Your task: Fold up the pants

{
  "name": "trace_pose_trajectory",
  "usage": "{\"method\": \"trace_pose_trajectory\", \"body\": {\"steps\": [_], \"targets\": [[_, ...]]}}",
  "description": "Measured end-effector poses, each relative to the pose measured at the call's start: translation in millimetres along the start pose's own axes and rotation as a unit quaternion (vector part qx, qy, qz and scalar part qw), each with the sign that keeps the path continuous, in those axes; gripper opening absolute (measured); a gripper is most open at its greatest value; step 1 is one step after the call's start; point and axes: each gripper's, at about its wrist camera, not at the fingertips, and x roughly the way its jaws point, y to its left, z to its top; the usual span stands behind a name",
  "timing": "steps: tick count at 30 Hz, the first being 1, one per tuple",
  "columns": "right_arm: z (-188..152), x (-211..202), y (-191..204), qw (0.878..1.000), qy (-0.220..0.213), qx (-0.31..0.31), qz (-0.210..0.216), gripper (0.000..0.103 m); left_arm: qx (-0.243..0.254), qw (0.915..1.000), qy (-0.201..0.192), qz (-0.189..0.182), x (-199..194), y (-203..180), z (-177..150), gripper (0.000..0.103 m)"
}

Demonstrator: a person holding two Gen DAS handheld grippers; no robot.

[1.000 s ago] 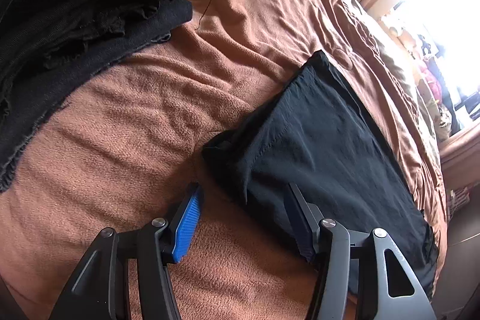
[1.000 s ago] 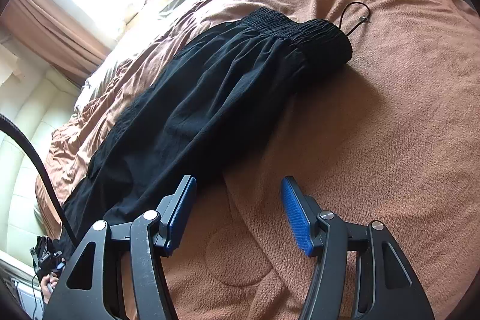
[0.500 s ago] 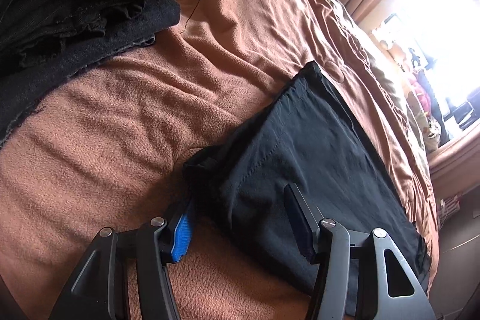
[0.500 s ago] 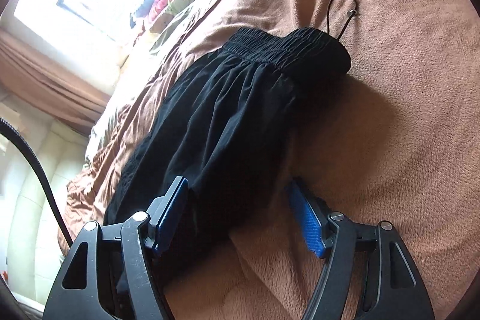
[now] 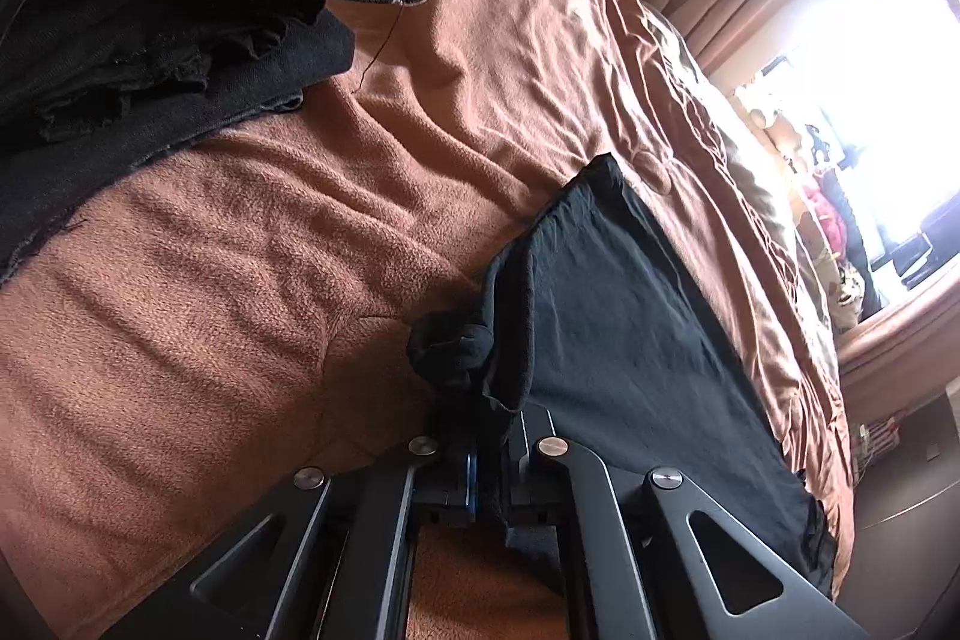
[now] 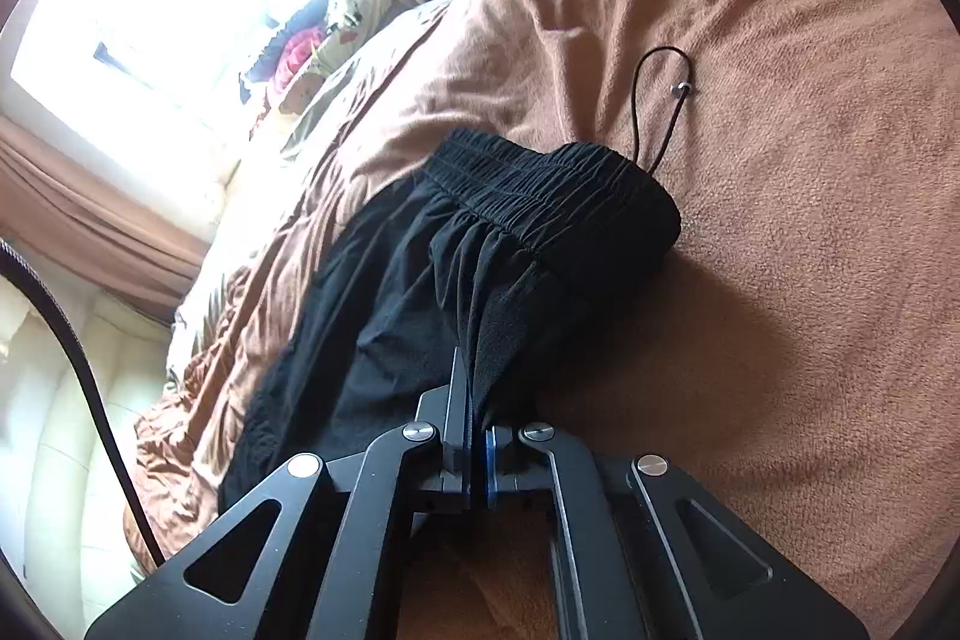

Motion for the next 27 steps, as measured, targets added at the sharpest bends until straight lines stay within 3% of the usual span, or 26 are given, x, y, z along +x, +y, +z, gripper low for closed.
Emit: {"method": "trace_pose_trajectory", "body": {"steps": [7,12,27], "targets": [[-3.5,-36.4,9.7,1.000,-0.013,-0.011,0.012,0.000,0.005,0.9998,-0.012,-0.017,-28.9,-10.0,4.8,0.003],[-4.6,-69.1,-7.7,1.000,-0.013,-0.001,0.013,0.000,0.000,0.9997,-0.006,-0.025,-47.2,-10.9,-1.7,0.003],[-9.0,-165.8,-54.0,0.999,-0.016,0.014,0.036,0.000,-0.017,0.9985,0.000,-0.053,-117.7,11.0,-61.5,0.003]]}}
